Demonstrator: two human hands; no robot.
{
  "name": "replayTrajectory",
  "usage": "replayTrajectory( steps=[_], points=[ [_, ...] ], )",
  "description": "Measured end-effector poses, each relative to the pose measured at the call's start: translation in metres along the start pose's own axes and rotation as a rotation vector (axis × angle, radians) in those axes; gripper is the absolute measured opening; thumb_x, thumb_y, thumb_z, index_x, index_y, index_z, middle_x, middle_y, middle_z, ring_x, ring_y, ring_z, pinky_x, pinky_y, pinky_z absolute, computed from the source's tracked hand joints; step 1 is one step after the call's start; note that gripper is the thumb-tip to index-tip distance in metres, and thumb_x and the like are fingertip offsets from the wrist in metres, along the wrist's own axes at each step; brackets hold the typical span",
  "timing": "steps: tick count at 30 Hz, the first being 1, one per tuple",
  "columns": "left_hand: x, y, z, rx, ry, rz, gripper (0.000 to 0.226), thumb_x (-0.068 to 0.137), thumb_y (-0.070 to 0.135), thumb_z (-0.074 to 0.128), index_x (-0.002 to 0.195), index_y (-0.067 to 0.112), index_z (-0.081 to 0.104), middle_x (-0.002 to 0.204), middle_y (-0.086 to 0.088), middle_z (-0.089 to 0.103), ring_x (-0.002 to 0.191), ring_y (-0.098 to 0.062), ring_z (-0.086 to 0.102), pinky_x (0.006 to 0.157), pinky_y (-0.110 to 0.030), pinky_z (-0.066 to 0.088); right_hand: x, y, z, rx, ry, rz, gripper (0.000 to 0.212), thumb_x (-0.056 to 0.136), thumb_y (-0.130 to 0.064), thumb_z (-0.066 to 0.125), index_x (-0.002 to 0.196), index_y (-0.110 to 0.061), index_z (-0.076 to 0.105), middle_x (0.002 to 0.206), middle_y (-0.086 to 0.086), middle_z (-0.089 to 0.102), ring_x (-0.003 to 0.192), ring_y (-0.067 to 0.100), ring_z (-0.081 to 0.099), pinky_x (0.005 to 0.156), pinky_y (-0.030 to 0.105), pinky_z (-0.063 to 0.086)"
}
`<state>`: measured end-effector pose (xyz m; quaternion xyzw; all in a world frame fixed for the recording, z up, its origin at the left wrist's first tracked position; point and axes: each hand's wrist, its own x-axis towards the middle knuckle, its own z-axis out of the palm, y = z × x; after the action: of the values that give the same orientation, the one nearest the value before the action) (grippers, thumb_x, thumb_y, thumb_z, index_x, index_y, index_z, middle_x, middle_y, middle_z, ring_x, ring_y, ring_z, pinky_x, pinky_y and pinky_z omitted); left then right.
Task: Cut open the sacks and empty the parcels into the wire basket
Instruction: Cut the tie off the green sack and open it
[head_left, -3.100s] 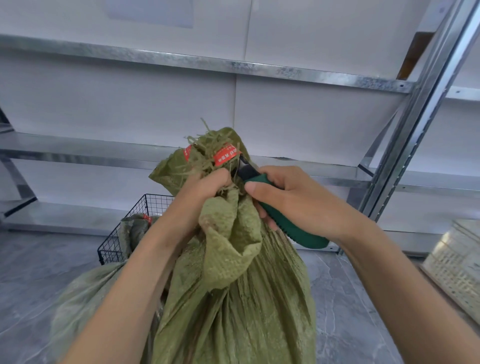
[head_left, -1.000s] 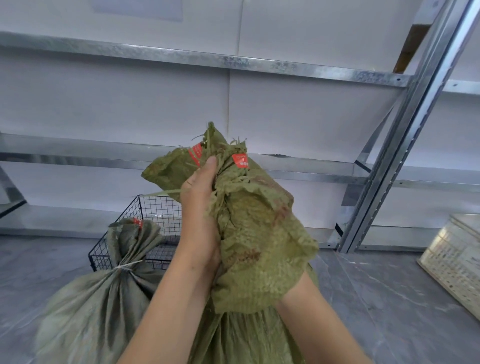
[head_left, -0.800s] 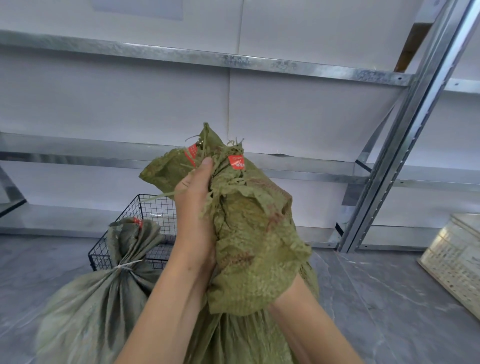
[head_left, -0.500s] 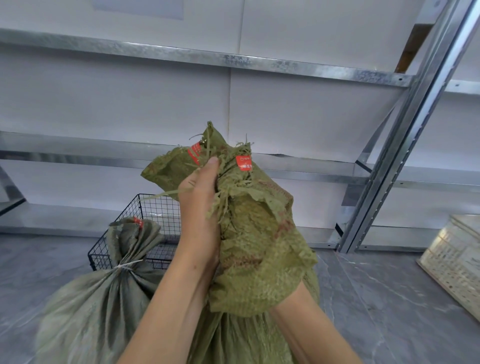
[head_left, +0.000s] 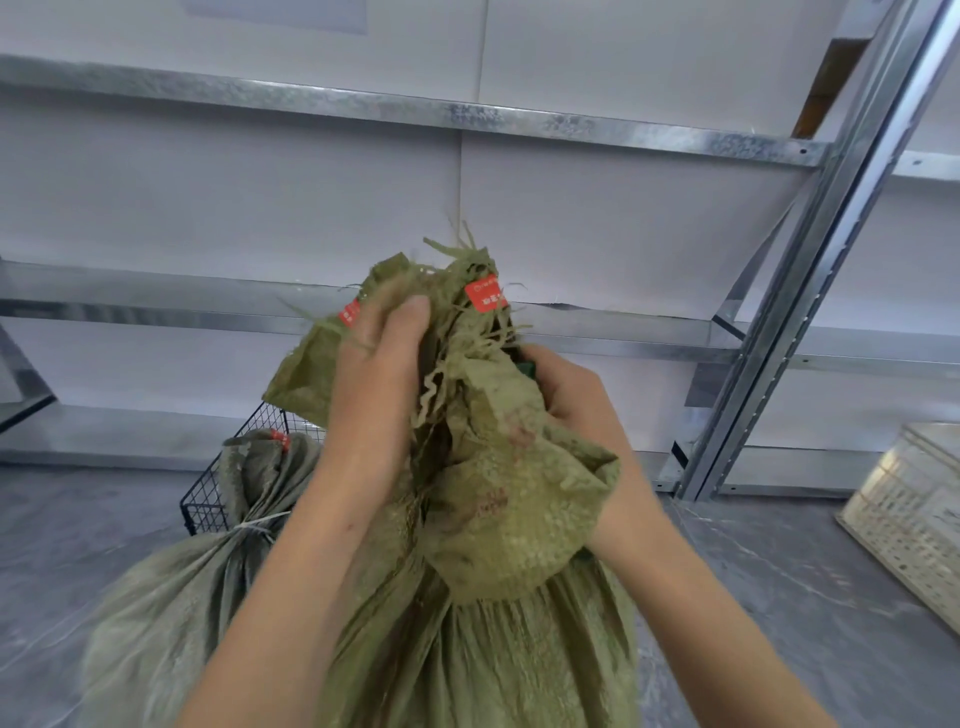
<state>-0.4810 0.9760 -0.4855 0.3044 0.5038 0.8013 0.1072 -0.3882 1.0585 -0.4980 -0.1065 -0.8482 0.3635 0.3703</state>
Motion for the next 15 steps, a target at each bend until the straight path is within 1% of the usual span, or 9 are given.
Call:
replayTrajectory(
  steps=[2,4,5,6,8,10,12,14,15],
  points=[
    [0.002,0.005,-0.007,0.217,0.045,0.111,0.04,0.079,0.05,0.053,0.114,0.032,0.055,0.104,0.017,0.059,0.094,0.001,0.058,0.08,-0.022,0.045,-0.002,-0.012,-0.015,-0.123,-0.009,0.007,0.021,0.093,-0.035,0.047,0.073,-0.04,0.044,0.063,-0.021,0.049,0.062,-0.013,0.051,0.057,0.009,0.038],
    [-0.002,0.02,-0.006,0.389,0.051,0.206,0.049,0.068,0.066,0.056,0.108,0.038,0.052,0.098,0.023,0.055,0.084,0.014,0.054,0.07,-0.011,0.042,-0.002,-0.016,-0.021,-0.26,-0.003,-0.016,0.021,0.09,-0.042,0.041,0.07,-0.034,0.042,0.059,-0.016,0.047,0.059,-0.004,0.05,0.053,0.014,0.035],
    [-0.004,0.025,-0.004,0.453,-0.001,0.214,0.05,0.063,0.069,0.06,0.101,0.039,0.053,0.094,0.022,0.058,0.08,0.015,0.055,0.068,-0.011,0.044,-0.001,-0.017,-0.022,-0.303,0.0,-0.019,0.022,0.091,-0.042,0.04,0.071,-0.032,0.042,0.059,-0.014,0.046,0.057,0.0,0.048,0.051,0.016,0.034],
    [-0.006,0.029,-0.001,0.512,-0.073,0.178,0.048,0.06,0.068,0.065,0.096,0.037,0.055,0.091,0.019,0.062,0.078,0.012,0.058,0.067,-0.016,0.047,-0.001,-0.017,-0.023,-0.342,0.001,-0.005,0.022,0.09,-0.042,0.039,0.072,-0.03,0.043,0.059,-0.014,0.046,0.056,0.002,0.047,0.051,0.018,0.033],
    [-0.006,0.029,-0.001,0.58,-0.171,0.129,0.041,0.06,0.054,0.073,0.089,0.026,0.064,0.083,0.009,0.07,0.077,-0.005,0.066,0.071,-0.037,0.054,0.0,-0.022,-0.027,-0.383,0.006,-0.006,0.023,0.089,-0.043,0.037,0.075,-0.026,0.044,0.059,-0.013,0.046,0.055,0.004,0.044,0.05,0.02,0.032],
    [0.0,0.026,-0.005,0.532,-0.196,0.108,0.033,0.062,0.039,0.068,0.081,0.012,0.066,0.073,-0.002,0.069,0.068,-0.017,0.063,0.072,-0.045,0.053,-0.004,-0.026,-0.032,-0.382,-0.014,0.001,0.028,0.097,-0.04,0.042,0.074,-0.024,0.045,0.058,-0.01,0.045,0.053,0.006,0.042,0.049,0.023,0.029],
    [0.002,0.024,-0.01,0.456,-0.23,0.067,0.021,0.063,0.026,0.063,0.076,0.01,0.064,0.067,-0.002,0.064,0.063,-0.015,0.056,0.065,-0.042,0.05,-0.009,-0.027,-0.035,-0.387,-0.074,0.009,0.025,0.098,-0.035,0.043,0.076,-0.023,0.047,0.06,-0.009,0.046,0.054,0.008,0.041,0.05,0.025,0.026],
    [0.004,0.023,-0.013,0.367,-0.231,0.018,0.009,0.063,0.021,0.058,0.067,0.022,0.066,0.06,0.008,0.061,0.056,-0.011,0.055,0.058,-0.029,0.045,-0.013,-0.03,-0.037,-0.399,-0.119,0.015,0.024,0.097,-0.036,0.042,0.077,-0.024,0.048,0.062,-0.009,0.048,0.055,0.007,0.044,0.051,0.025,0.027],
    [0.005,0.023,-0.014,0.337,-0.225,0.006,0.012,0.064,0.019,0.056,0.062,0.027,0.065,0.056,0.012,0.058,0.052,-0.009,0.053,0.054,-0.025,0.042,-0.013,-0.029,-0.037,-0.402,-0.137,0.02,0.025,0.097,-0.037,0.042,0.076,-0.024,0.047,0.061,-0.008,0.048,0.054,0.007,0.045,0.05,0.024,0.029]
  ],
)
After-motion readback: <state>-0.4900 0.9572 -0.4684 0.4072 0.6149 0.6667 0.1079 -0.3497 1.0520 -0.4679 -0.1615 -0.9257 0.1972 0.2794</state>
